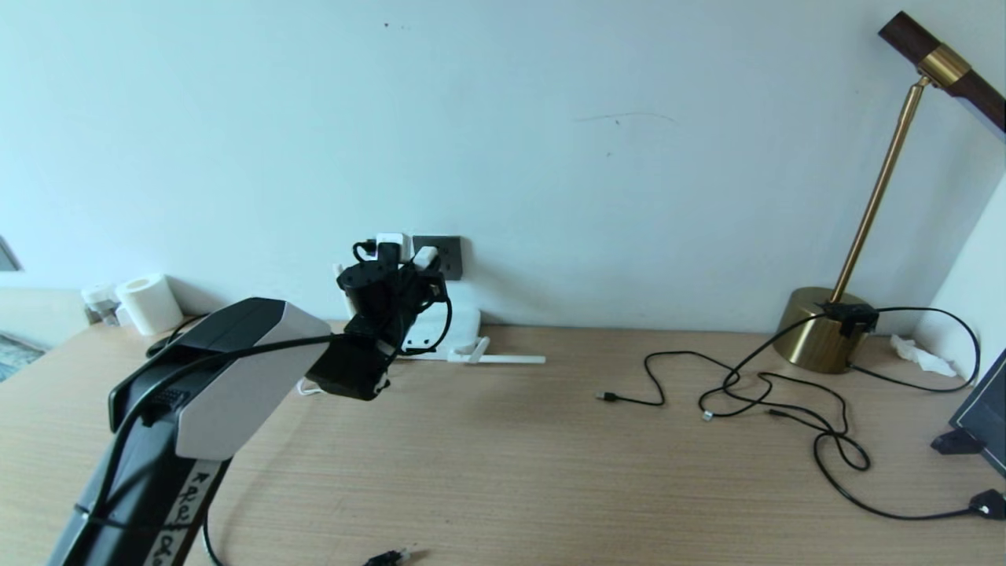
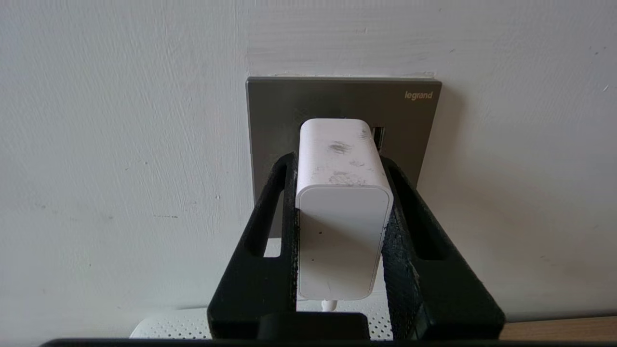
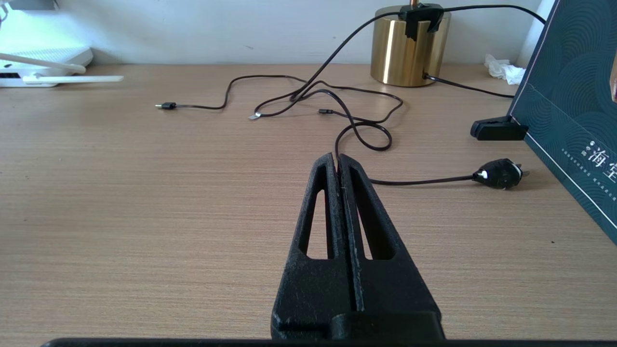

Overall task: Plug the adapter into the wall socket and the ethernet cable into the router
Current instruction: Plug plug into socket

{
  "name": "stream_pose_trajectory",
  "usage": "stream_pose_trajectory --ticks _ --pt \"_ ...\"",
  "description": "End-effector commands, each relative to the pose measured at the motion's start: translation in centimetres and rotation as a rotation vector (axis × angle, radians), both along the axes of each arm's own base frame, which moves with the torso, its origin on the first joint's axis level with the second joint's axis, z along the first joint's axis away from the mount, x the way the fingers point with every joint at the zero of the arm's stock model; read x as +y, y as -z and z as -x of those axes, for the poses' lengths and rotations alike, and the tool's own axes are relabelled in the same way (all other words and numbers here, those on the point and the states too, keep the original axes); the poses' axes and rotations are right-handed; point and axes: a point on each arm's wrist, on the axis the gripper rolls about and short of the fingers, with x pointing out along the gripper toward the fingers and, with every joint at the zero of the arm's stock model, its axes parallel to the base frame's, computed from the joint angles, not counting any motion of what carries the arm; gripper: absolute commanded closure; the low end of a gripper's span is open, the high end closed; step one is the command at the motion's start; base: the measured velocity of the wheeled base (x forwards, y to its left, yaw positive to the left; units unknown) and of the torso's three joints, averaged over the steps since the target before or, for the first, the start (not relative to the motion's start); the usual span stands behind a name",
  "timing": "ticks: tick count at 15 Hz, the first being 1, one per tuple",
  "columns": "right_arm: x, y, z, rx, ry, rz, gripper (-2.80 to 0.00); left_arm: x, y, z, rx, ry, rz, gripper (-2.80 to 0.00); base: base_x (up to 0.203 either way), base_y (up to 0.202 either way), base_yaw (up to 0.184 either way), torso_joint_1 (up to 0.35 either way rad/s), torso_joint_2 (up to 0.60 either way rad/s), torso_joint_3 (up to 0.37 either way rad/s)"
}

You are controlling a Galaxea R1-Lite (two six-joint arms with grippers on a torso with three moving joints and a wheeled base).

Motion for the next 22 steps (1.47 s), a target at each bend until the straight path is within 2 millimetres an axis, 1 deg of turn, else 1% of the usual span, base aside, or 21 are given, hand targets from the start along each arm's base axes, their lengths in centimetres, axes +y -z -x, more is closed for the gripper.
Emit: stream_pose_trajectory --ticks 1,5,12,19,22 --pt "0.0 0.2 -0.1 0.009 -0.001 0.000 0.00 -0.1 -0.2 -0.1 -0.008 0.000 0.002 0.00 0.000 0.000 0.000 0.000 0.00 0.000" --pt "0.0 0.2 -0.1 0.009 0.000 0.000 0.00 -0.1 0.3 -0.2 0.004 0.000 -0.001 0.00 0.000 0.000 0.000 0.000 0.00 0.000" --pt "0.0 0.2 -0.1 0.009 0.001 0.000 0.00 -0.1 0.5 -0.7 0.004 -0.014 0.002 0.00 0.000 0.000 0.000 0.000 0.00 0.000" --pt "0.0 0.2 -0.1 0.009 0.000 0.000 0.00 0.0 1.2 -0.2 0.018 -0.017 -0.002 0.00 0.000 0.000 0.000 0.000 0.00 0.000" --pt "0.0 0.2 -0.1 0.009 -0.001 0.000 0.00 0.1 1.1 -0.1 0.014 -0.017 -0.001 0.00 0.000 0.000 0.000 0.000 0.00 0.000"
